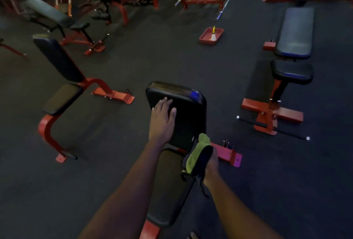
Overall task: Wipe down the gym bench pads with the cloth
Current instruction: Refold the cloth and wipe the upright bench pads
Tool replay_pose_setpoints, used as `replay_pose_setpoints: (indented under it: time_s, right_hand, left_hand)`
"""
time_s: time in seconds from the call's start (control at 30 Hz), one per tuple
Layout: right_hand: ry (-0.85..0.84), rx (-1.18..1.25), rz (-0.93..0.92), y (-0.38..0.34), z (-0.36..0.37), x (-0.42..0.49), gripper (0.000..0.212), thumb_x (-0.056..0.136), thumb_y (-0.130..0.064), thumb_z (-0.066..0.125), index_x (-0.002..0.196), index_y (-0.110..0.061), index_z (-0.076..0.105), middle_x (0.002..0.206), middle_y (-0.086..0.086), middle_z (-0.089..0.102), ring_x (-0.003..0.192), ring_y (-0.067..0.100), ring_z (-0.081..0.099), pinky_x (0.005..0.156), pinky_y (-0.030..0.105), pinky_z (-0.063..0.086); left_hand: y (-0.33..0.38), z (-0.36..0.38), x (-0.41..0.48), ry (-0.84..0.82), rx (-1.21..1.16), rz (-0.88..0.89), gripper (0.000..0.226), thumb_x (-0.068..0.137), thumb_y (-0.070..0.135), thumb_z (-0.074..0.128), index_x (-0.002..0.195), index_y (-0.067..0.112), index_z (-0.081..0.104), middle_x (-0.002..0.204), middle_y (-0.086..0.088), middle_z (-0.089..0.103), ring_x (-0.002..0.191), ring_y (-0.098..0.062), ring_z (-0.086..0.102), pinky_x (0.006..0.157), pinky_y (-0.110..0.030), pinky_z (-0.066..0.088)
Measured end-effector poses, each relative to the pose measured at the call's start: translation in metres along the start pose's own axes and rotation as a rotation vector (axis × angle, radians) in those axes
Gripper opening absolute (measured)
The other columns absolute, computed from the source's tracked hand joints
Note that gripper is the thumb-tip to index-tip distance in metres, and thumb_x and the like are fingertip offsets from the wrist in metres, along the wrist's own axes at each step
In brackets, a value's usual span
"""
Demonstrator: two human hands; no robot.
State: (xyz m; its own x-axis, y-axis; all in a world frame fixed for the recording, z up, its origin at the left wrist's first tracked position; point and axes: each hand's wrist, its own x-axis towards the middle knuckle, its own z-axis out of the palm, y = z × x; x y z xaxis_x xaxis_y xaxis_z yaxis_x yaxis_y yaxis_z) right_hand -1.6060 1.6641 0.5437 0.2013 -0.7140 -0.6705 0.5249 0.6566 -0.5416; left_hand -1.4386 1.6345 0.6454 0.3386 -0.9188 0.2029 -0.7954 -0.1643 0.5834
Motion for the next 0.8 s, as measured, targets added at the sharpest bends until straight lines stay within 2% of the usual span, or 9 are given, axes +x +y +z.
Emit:
replay_pose_setpoints:
  time_s: [0.07, 0.13, 0.23, 0.37, 0.4, 0.5, 0.6, 0.7, 0.8]
  right_hand:
    - [0.002, -0.132, 0.022, 0.001, -0.004, -0.015, 0.031, 0.105, -0.029, 0.046, 0.127, -0.013, 0.062, 0.112, 0.010, 0.069, 0.101, 0.030, 0.067, 0.094, 0.041, 0.053]
    - [-0.052, -0.477, -0.054, 0.000, -0.014, -0.024, 0.034, 0.106, -0.018, 0.048, 0.138, -0.011, 0.056, 0.131, 0.018, 0.063, 0.121, 0.038, 0.059, 0.109, 0.050, 0.046]
    - [-0.176, -0.730, -0.099, 0.007, -0.030, -0.032, 0.033, 0.106, -0.010, 0.045, 0.138, -0.012, 0.054, 0.135, 0.020, 0.059, 0.125, 0.038, 0.056, 0.109, 0.049, 0.045]
    - [-0.407, -0.889, -0.167, 0.020, -0.041, -0.043, 0.031, 0.102, -0.001, 0.047, 0.126, -0.018, 0.057, 0.125, 0.009, 0.061, 0.107, 0.016, 0.061, 0.087, 0.017, 0.048]
    - [-0.457, -0.941, -0.166, 0.024, -0.044, -0.044, 0.034, 0.101, -0.001, 0.048, 0.128, -0.019, 0.058, 0.125, 0.007, 0.062, 0.105, 0.014, 0.061, 0.084, 0.016, 0.047]
    - [-0.566, -1.191, -0.127, 0.040, -0.051, -0.055, 0.038, 0.097, -0.010, 0.054, 0.131, -0.029, 0.058, 0.123, 0.001, 0.064, 0.116, 0.024, 0.060, 0.093, 0.031, 0.044]
    - [-0.692, -1.397, -0.193, 0.060, -0.058, -0.070, 0.047, 0.095, -0.009, 0.058, 0.139, -0.026, 0.057, 0.135, 0.001, 0.062, 0.126, 0.023, 0.056, 0.107, 0.035, 0.042]
    - [-0.819, -1.548, -0.387, 0.083, -0.066, -0.072, 0.048, 0.097, -0.013, 0.059, 0.143, -0.025, 0.055, 0.150, -0.002, 0.052, 0.138, 0.019, 0.048, 0.114, 0.032, 0.035]
    - [-0.923, -1.795, -0.676, 0.133, -0.068, -0.034, 0.050, 0.097, -0.025, 0.056, 0.146, -0.034, 0.049, 0.161, -0.006, 0.037, 0.140, 0.022, 0.042, 0.107, 0.038, 0.043]
  left_hand:
    - [-0.012, -0.009, -0.032, -0.004, -0.027, -0.074, 0.040, 0.104, 0.033, 0.042, 0.137, 0.012, 0.053, 0.149, -0.007, 0.045, 0.142, -0.022, 0.033, 0.118, -0.043, 0.026]
    - [-0.024, -0.017, -0.071, 0.037, -0.055, -0.150, 0.035, 0.104, 0.030, 0.044, 0.129, 0.009, 0.058, 0.138, -0.008, 0.052, 0.133, -0.024, 0.042, 0.108, -0.036, 0.035]
    - [-0.037, -0.022, -0.127, 0.085, -0.062, -0.291, 0.032, 0.104, 0.030, 0.044, 0.121, 0.010, 0.061, 0.126, -0.007, 0.058, 0.120, -0.024, 0.050, 0.092, -0.025, 0.033]
    - [-0.045, -0.023, -0.210, 0.192, -0.029, -0.513, 0.030, 0.104, 0.028, 0.045, 0.118, 0.008, 0.062, 0.118, -0.008, 0.061, 0.112, -0.024, 0.054, 0.086, -0.025, 0.033]
    - [-0.045, -0.021, -0.228, 0.215, -0.029, -0.563, 0.028, 0.104, 0.026, 0.045, 0.116, 0.009, 0.063, 0.116, -0.008, 0.062, 0.110, -0.024, 0.054, 0.084, -0.026, 0.034]
    - [-0.039, -0.017, -0.283, 0.293, -0.052, -0.705, 0.023, 0.103, 0.025, 0.045, 0.109, 0.011, 0.062, 0.107, -0.005, 0.062, 0.103, -0.024, 0.056, 0.078, -0.030, 0.037]
    - [-0.037, -0.013, -0.330, 0.353, -0.077, -0.795, 0.023, 0.103, 0.024, 0.044, 0.110, 0.011, 0.062, 0.107, -0.005, 0.063, 0.103, -0.024, 0.057, 0.083, -0.035, 0.043]
    - [-0.050, -0.001, -0.361, 0.377, -0.065, -0.882, 0.022, 0.103, 0.023, 0.045, 0.109, 0.011, 0.063, 0.108, -0.006, 0.064, 0.103, -0.023, 0.058, 0.084, -0.036, 0.045]
    - [-0.103, 0.032, -0.378, 0.398, -0.034, -0.937, 0.022, 0.102, 0.024, 0.044, 0.105, 0.012, 0.062, 0.104, -0.006, 0.065, 0.098, -0.024, 0.058, 0.080, -0.038, 0.046]
